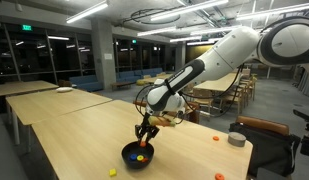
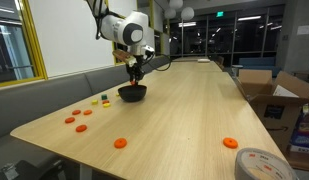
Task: Put the blue, yellow and three orange squares inside the building.
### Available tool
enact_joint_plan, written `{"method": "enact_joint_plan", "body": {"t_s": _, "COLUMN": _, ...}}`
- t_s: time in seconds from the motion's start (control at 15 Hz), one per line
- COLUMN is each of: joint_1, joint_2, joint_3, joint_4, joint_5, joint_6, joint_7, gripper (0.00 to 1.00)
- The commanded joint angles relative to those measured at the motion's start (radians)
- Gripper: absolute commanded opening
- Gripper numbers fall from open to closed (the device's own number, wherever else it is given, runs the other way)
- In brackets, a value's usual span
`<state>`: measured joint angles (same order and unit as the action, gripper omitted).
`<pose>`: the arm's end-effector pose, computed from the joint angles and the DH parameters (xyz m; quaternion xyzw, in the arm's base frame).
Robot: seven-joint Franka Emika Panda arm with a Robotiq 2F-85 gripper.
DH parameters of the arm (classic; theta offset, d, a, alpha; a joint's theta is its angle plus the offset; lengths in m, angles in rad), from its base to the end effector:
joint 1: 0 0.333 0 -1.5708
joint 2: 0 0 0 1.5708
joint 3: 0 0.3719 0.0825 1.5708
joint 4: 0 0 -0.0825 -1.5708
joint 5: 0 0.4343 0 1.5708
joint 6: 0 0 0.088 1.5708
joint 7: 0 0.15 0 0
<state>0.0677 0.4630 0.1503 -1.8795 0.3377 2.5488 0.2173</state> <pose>0.7098 0.1543 0.2605 -0.9751 0.1394 -0.0678 0.1584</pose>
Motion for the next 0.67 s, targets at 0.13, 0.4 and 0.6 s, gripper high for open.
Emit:
{"method": "enact_joint_plan", "body": {"t_s": 0.13, "joint_1": -0.017, "joint_2": 0.021, "joint_3": 0.004, "joint_4": 0.04, "joint_5": 0.031, "joint_6": -0.083, "joint_7": -0.026, "gripper": 0.81}}
{"method": "enact_joint_plan", "body": {"t_s": 0.4, "joint_1": -0.006, "joint_2": -0.026, "joint_3": -0.01, "joint_4": -0.023, "joint_5": 0.015, "joint_6": -0.082, "joint_7": -0.007, "gripper": 1.0}}
{"method": "enact_joint_plan", "body": {"t_s": 0.6, "joint_1": 0.01, "joint_2": -0.108, "joint_3": -0.043, "joint_4": -0.132, "joint_5": -0.021, "joint_6": -0.043, "joint_7": 0.026, "gripper": 1.0}}
